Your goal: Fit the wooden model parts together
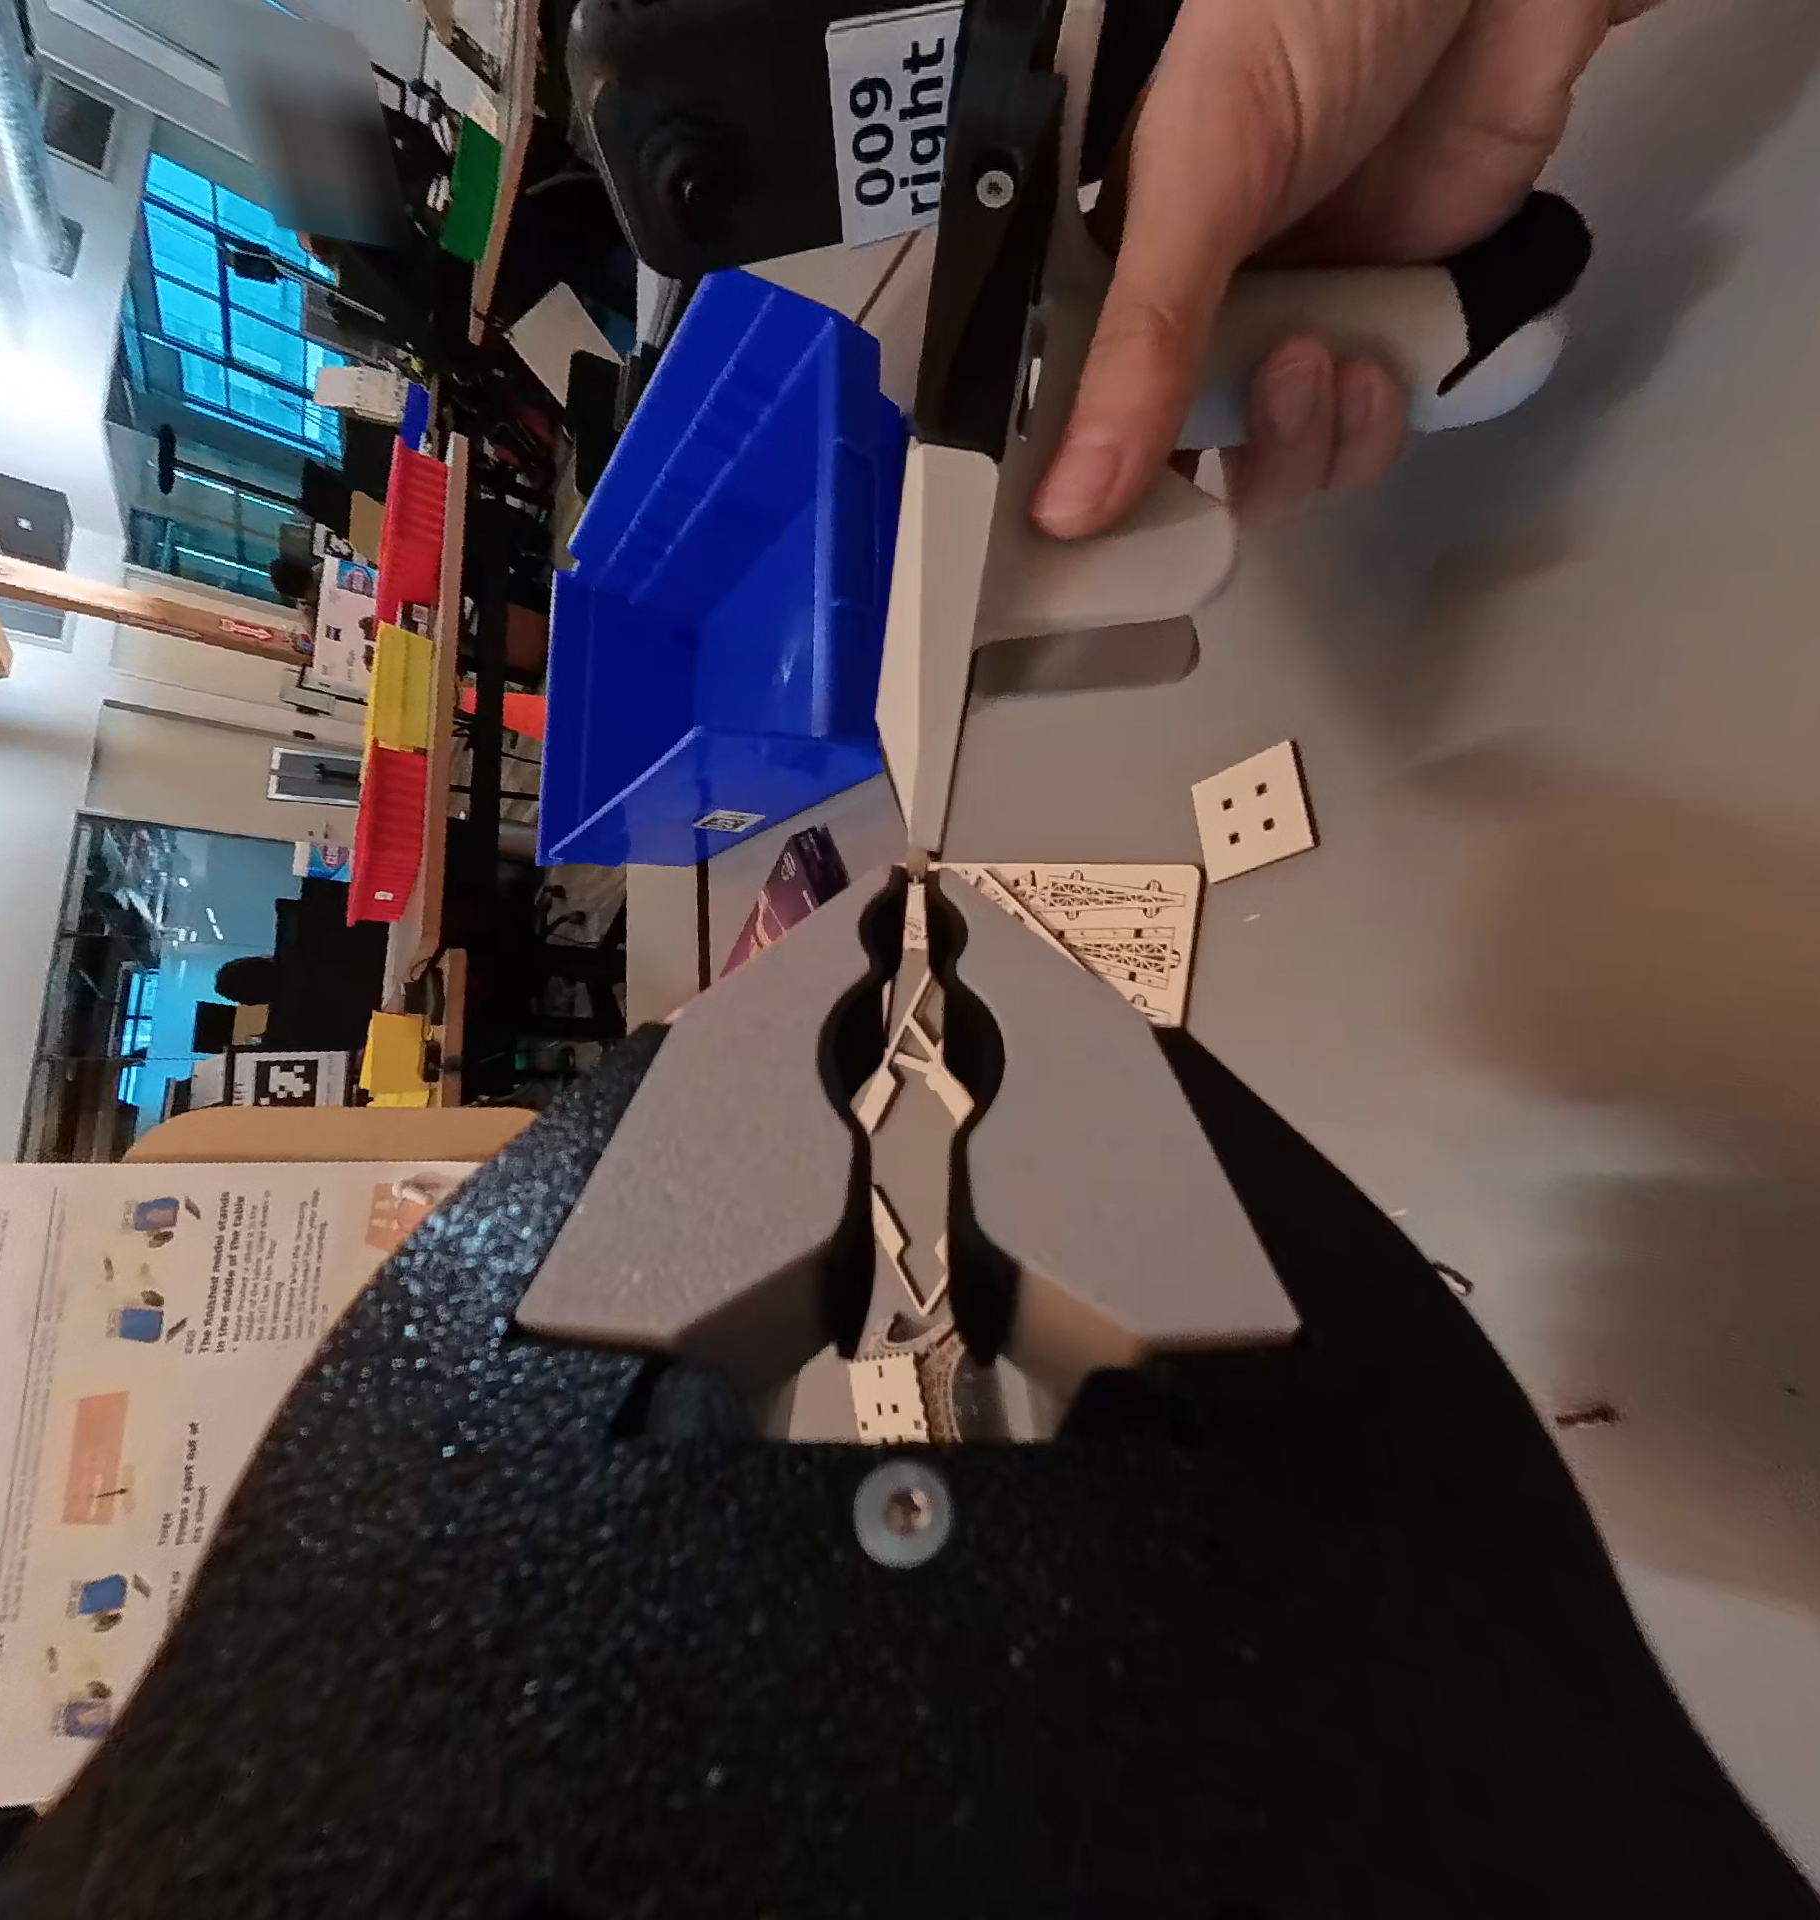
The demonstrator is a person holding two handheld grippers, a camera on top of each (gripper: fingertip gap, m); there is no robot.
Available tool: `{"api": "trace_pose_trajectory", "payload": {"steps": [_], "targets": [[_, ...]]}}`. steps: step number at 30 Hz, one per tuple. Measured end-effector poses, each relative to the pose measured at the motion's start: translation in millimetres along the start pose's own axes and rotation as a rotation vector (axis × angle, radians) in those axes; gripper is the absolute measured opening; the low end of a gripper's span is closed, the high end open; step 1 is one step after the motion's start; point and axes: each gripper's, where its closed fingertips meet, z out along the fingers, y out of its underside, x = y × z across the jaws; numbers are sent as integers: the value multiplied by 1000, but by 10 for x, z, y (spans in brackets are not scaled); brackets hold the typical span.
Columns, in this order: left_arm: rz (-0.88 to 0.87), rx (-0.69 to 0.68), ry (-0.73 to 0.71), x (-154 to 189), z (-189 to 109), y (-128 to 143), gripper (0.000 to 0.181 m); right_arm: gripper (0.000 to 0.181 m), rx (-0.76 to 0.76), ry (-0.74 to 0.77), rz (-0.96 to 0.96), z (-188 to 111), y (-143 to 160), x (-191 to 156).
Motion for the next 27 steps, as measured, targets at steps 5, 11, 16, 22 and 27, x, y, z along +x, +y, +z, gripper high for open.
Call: {"api": "trace_pose_trajectory", "payload": {"steps": [5,11,16,22,27], "targets": [[-53,152,-11,-70,-65,-162,1,0,57,-102,43,-46,-71,-96],[-189,352,18,-165,-232,-379,2,0,144,-346,154,-92,-180,-363],[-174,405,-12,-244,-331,-454,1,0,192,-481,206,-72,-257,-522],[-132,397,5,-225,-352,-445,5,0,179,-528,232,-62,-235,-572],[-161,456,38,-218,-405,-499,4,0,169,-588,224,-65,-236,-692]]}}
